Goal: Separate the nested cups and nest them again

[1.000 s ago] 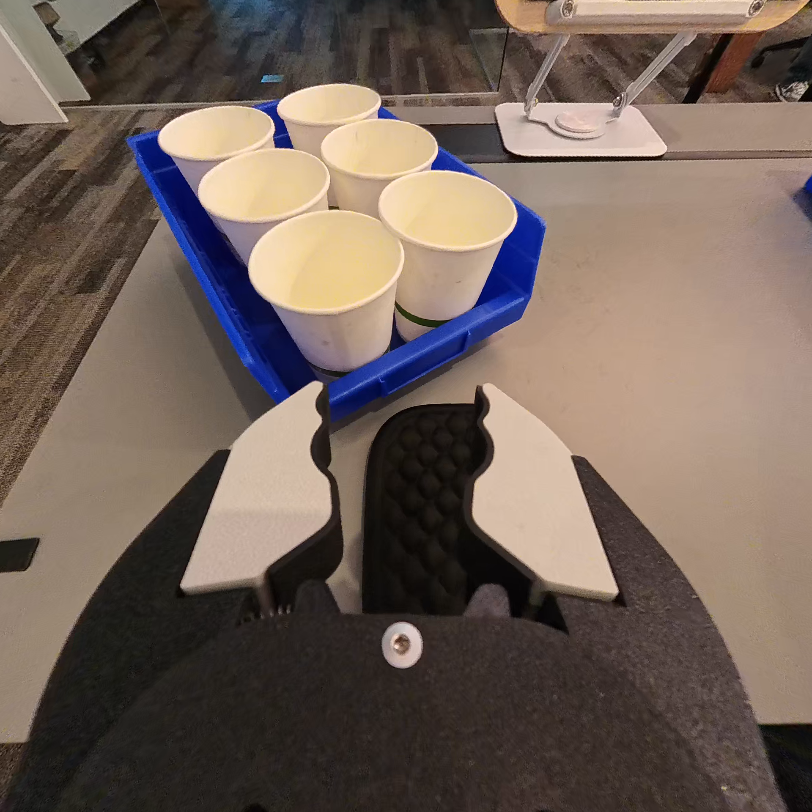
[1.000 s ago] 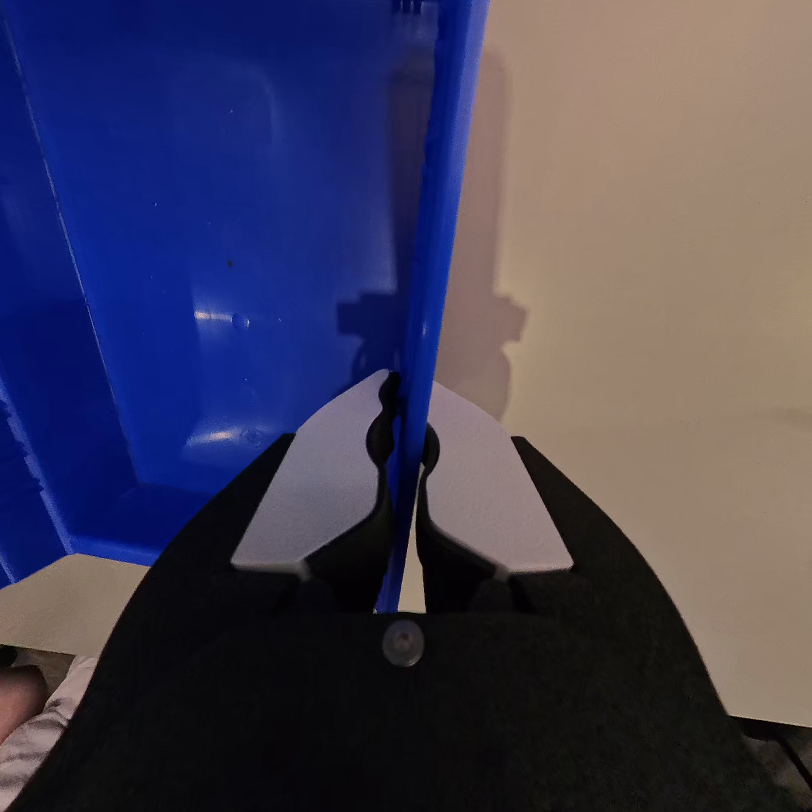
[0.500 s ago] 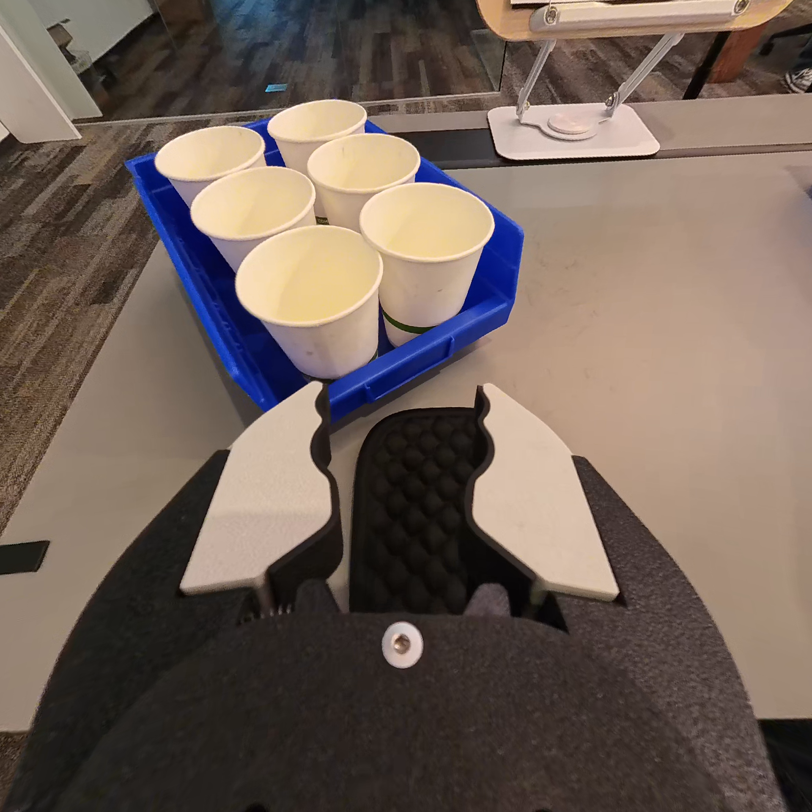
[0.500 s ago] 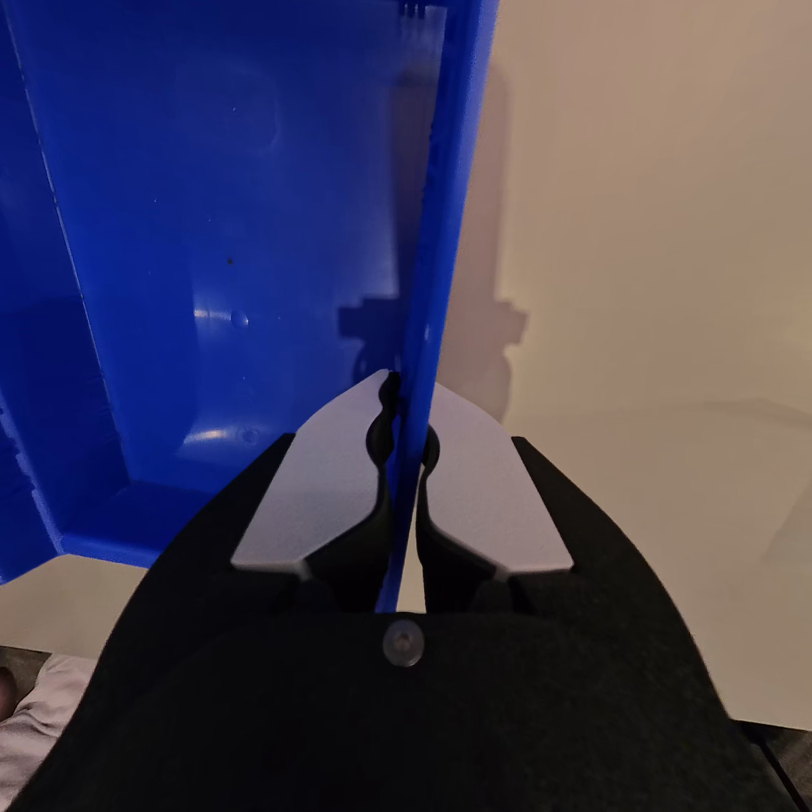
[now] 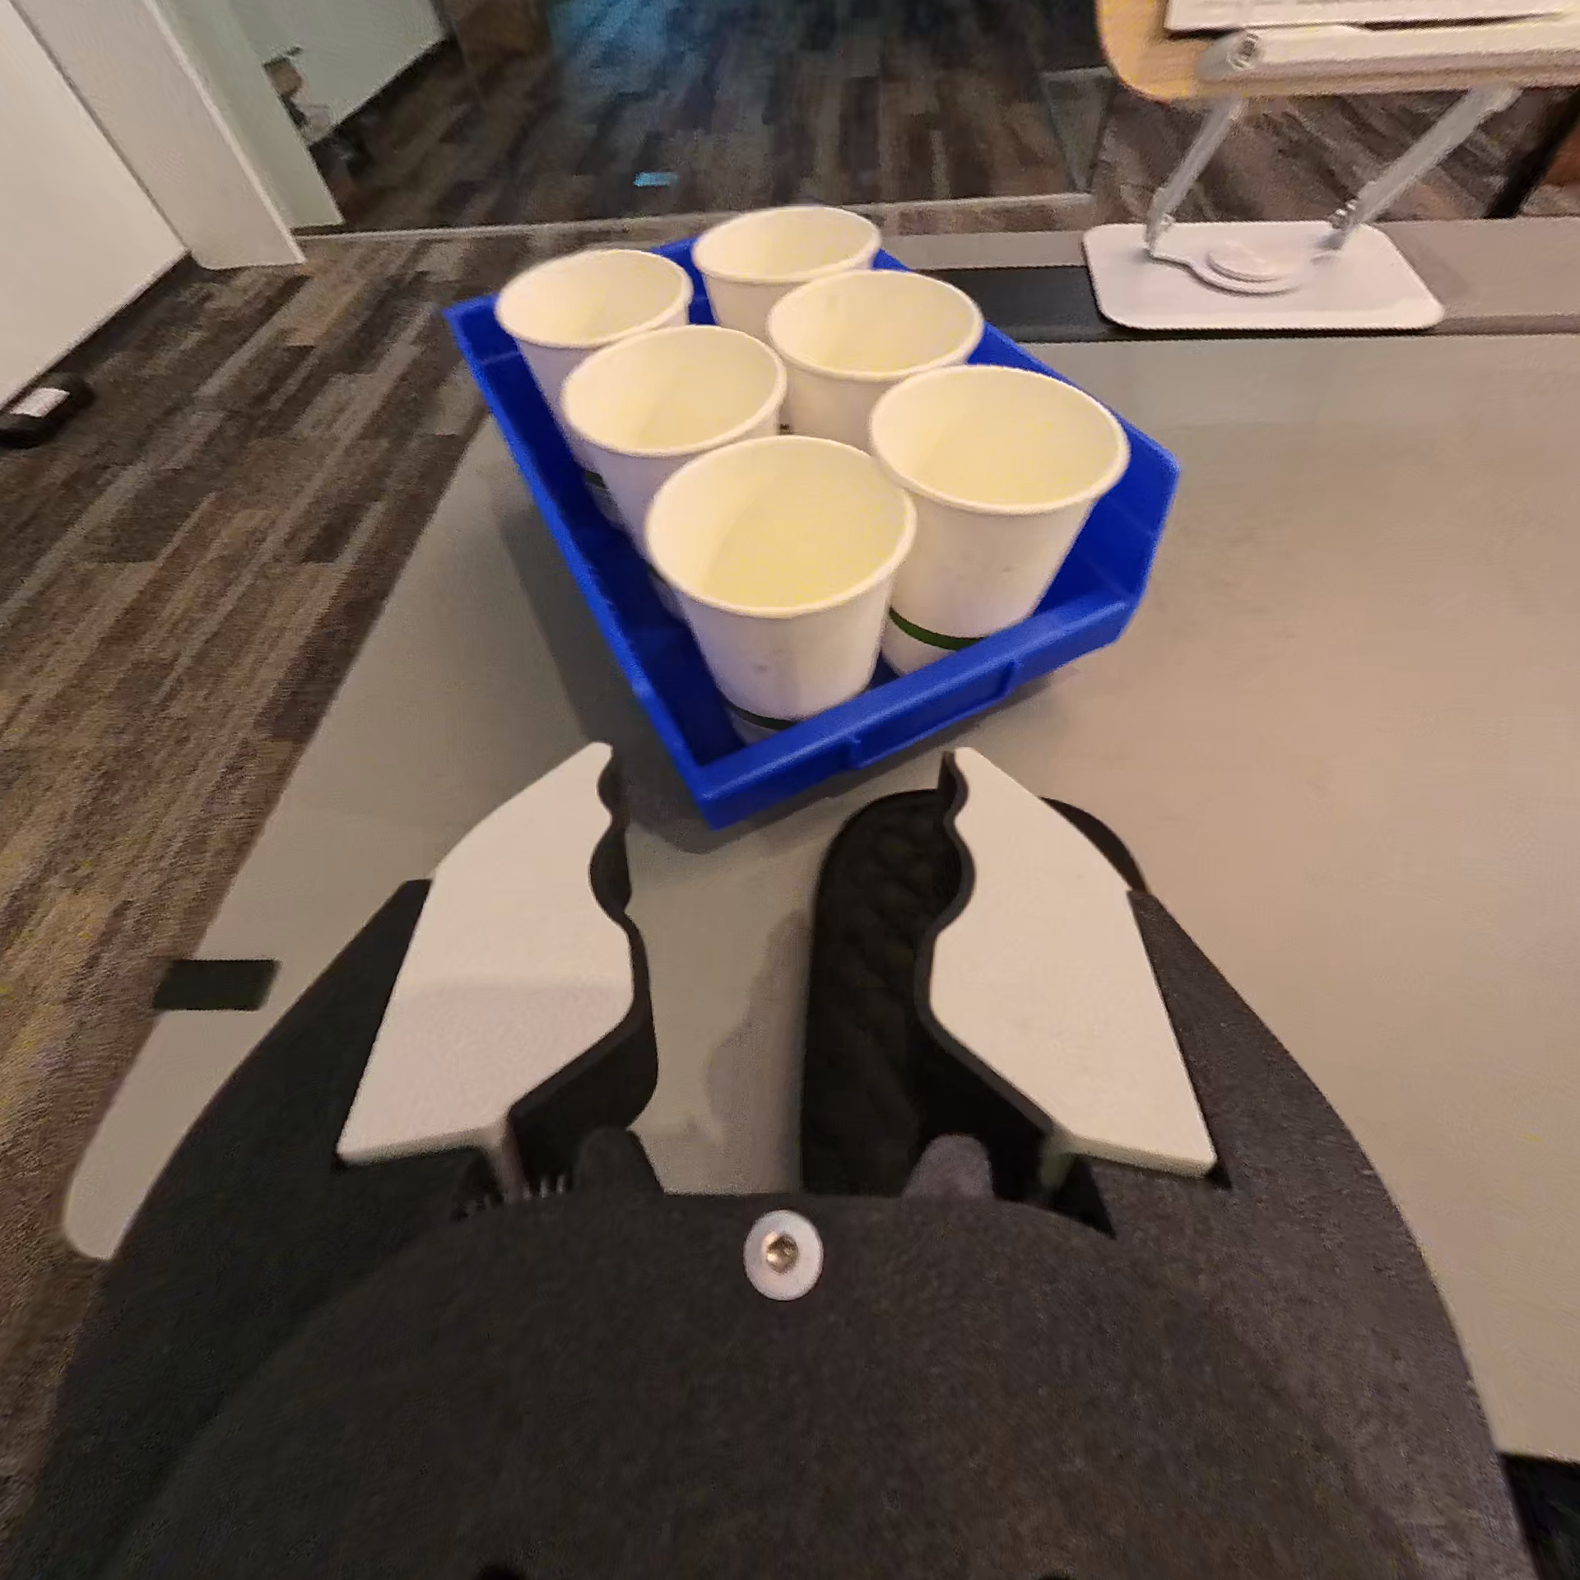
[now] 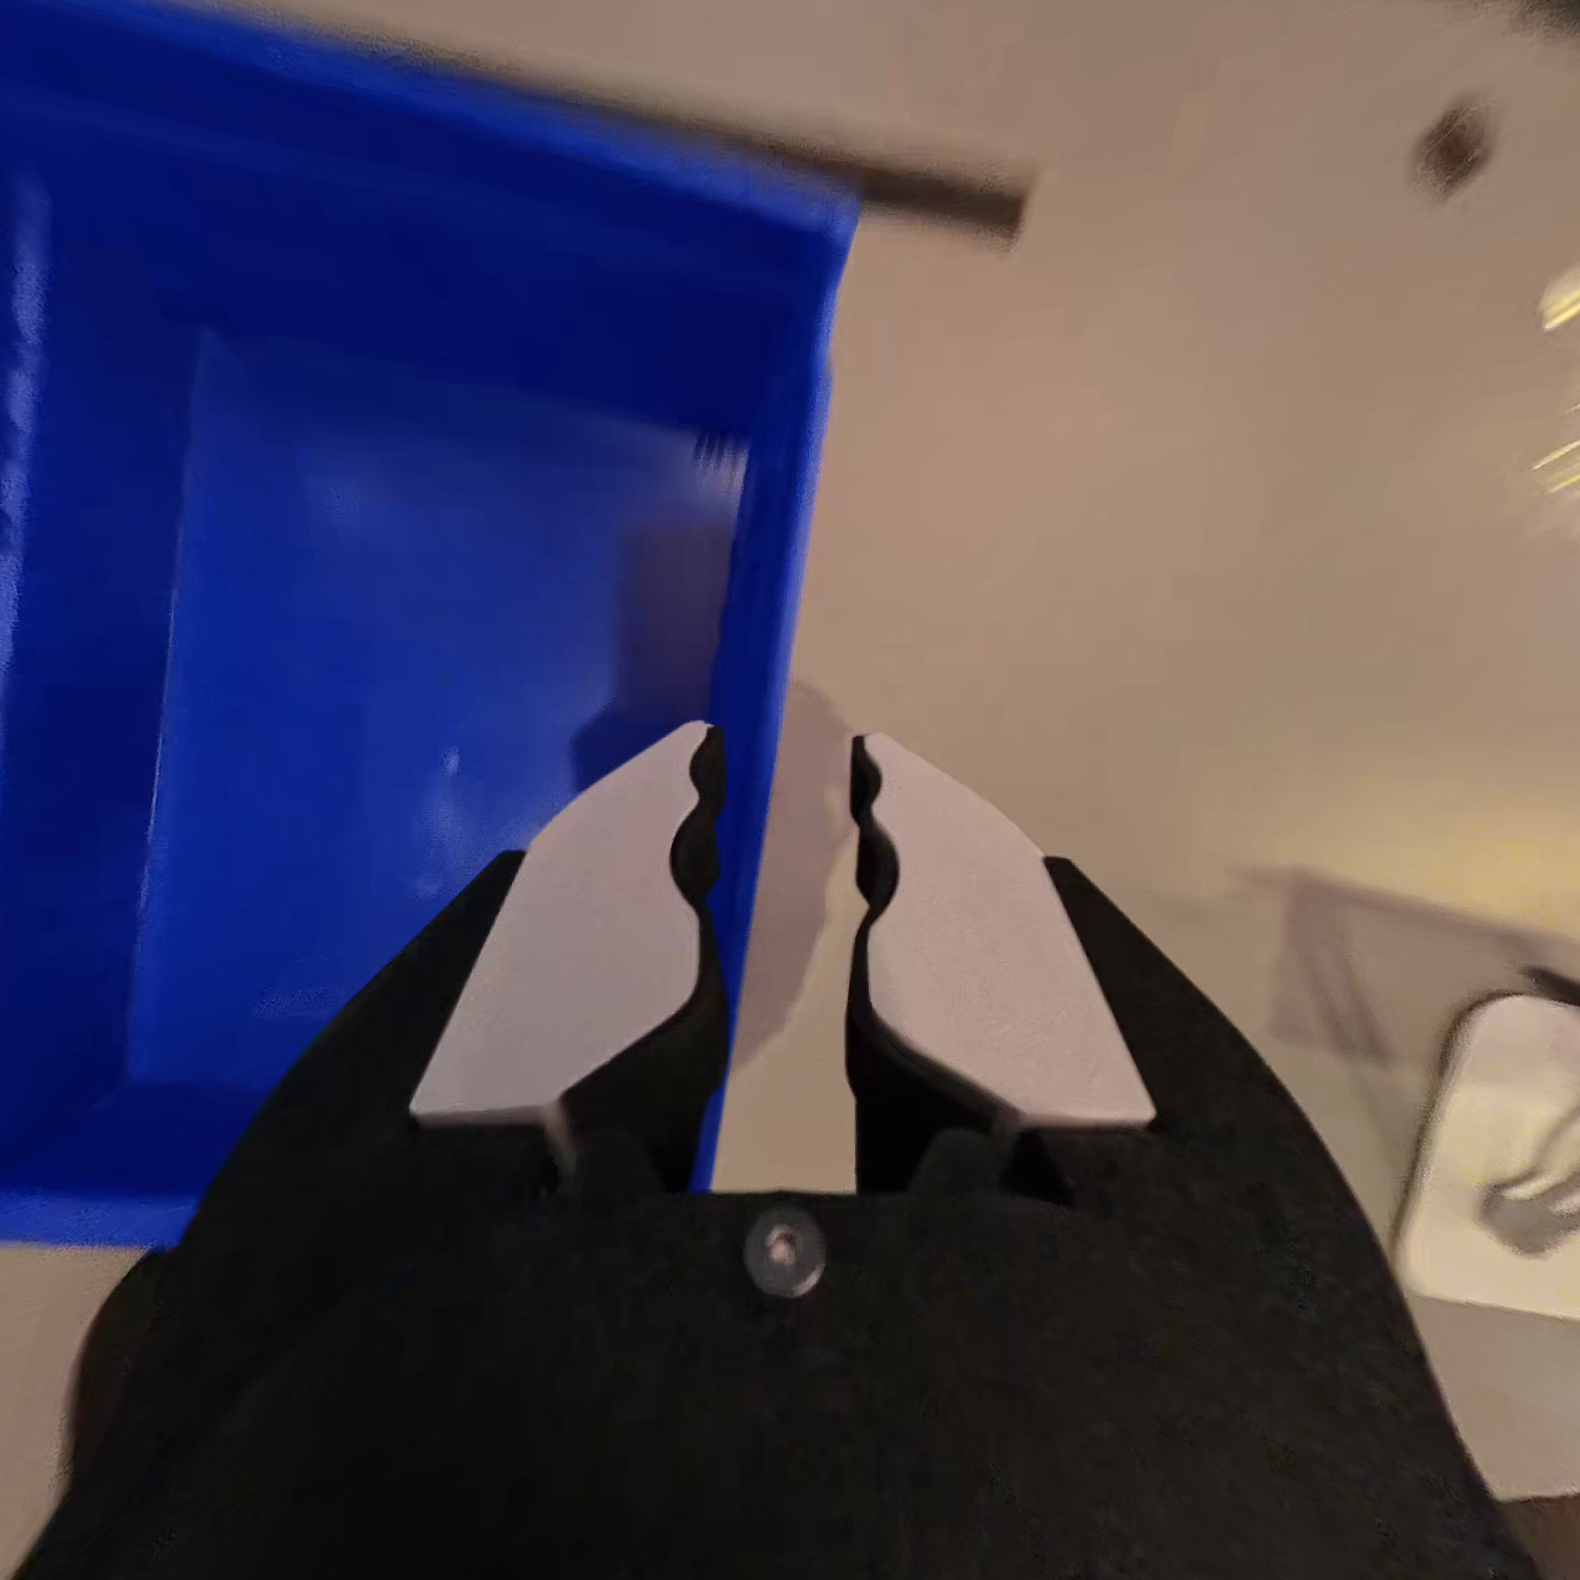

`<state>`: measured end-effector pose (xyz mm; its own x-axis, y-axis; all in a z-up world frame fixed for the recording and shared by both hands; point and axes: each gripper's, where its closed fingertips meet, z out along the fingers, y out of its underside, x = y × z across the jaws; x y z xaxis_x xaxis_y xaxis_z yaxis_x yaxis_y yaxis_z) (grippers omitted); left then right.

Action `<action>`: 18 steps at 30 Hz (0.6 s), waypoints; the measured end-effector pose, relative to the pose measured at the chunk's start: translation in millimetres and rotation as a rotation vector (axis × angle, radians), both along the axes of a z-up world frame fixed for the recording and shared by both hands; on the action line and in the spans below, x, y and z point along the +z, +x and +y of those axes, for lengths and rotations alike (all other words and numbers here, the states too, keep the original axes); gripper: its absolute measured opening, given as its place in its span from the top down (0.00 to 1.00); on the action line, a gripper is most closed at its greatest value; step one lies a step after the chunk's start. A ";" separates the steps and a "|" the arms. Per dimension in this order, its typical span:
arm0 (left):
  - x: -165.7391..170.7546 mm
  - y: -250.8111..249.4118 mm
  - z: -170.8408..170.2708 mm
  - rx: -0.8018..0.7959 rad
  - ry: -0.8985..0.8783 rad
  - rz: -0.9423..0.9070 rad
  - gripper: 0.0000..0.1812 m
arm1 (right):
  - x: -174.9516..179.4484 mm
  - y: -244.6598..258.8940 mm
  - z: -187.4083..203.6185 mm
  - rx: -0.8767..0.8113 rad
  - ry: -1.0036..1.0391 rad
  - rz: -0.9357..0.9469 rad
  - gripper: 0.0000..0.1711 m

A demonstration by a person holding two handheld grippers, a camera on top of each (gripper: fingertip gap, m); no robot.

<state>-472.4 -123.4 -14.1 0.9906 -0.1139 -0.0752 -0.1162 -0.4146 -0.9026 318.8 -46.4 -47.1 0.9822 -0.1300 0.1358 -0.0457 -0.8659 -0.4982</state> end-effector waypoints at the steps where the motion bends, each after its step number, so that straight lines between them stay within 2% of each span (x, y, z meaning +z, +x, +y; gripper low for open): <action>1: 3.0 -9.0 3.3 0.024 0.014 0.005 0.62 | 25.8 3.2 4.8 0.002 0.100 -0.080 0.82; 3: 5.9 -27.7 13.9 0.070 0.029 0.007 0.63 | 79.4 -2.5 9.1 0.018 0.305 -0.196 0.82; 6: -5.0 -47.2 34.1 0.106 -0.020 -0.018 0.63 | 138.2 -42.0 12.2 0.114 0.561 -0.181 0.69; 8: -16.9 -49.5 45.9 0.100 -0.062 -0.035 0.64 | 162.8 -74.9 14.7 0.190 0.701 -0.107 0.63; 11: -32.8 -46.0 59.7 0.095 -0.093 -0.024 0.67 | 178.7 -125.5 15.8 0.346 0.841 -0.001 0.57; 13: -44.7 -48.5 66.3 0.116 -0.126 0.032 0.68 | 181.4 -151.5 16.9 0.430 0.899 0.027 0.60; 16: -55.2 -50.7 75.7 0.134 -0.154 0.082 0.68 | 179.7 -173.9 20.2 0.477 0.896 0.030 0.75; 18: -56.7 -53.5 82.8 0.151 -0.148 0.099 0.72 | 186.0 -183.6 22.8 0.475 0.923 0.041 0.78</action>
<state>-525.9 -40.6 -70.9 0.9858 0.0178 -0.1667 -0.1282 -0.5609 -0.8179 135.3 -23.5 138.9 0.9609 0.2352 0.1458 0.1689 -0.0811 -0.9823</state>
